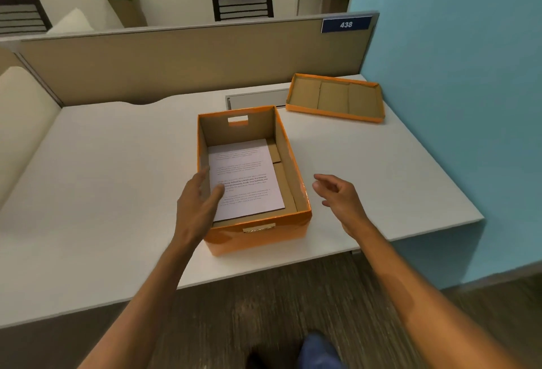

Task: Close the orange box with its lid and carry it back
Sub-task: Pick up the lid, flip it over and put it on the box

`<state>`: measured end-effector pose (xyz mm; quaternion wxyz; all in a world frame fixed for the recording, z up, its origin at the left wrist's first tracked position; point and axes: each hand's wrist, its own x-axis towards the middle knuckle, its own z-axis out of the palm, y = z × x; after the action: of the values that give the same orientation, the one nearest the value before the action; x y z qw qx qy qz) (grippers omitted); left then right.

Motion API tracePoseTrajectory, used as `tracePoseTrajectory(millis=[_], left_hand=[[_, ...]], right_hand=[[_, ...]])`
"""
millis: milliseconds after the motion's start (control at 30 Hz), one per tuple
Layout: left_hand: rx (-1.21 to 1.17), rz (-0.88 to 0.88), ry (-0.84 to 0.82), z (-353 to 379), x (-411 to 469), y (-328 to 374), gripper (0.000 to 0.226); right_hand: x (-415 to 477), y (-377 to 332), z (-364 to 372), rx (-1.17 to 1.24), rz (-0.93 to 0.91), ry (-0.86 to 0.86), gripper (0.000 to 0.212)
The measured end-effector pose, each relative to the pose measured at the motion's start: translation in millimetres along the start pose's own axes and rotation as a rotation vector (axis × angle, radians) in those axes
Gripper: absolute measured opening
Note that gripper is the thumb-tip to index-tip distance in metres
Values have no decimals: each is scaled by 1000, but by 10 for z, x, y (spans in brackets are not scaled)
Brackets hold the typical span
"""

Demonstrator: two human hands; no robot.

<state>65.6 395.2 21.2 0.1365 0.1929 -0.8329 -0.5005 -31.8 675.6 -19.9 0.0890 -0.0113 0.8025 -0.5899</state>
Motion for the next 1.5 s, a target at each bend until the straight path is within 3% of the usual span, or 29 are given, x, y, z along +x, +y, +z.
tracePoseTrajectory(millis=[400, 733, 1067, 1233, 1500], left_hand=[[4, 222, -240, 992, 595, 762, 67], [9, 161, -239, 2068, 1385, 1248, 69], [263, 116, -254, 2779, 2266, 1232, 63], [287, 42, -284, 3021, 2723, 1179, 71], [288, -97, -365, 3351, 3523, 978, 86]], right_hand=[[570, -33, -684, 25, -11, 76, 35], [1743, 92, -1507, 33, 23, 87, 27], [2724, 415, -2020, -32, 139, 154, 23], [3181, 547, -2089, -77, 194, 206, 32], [3856, 748, -2188, -145, 275, 344, 62]])
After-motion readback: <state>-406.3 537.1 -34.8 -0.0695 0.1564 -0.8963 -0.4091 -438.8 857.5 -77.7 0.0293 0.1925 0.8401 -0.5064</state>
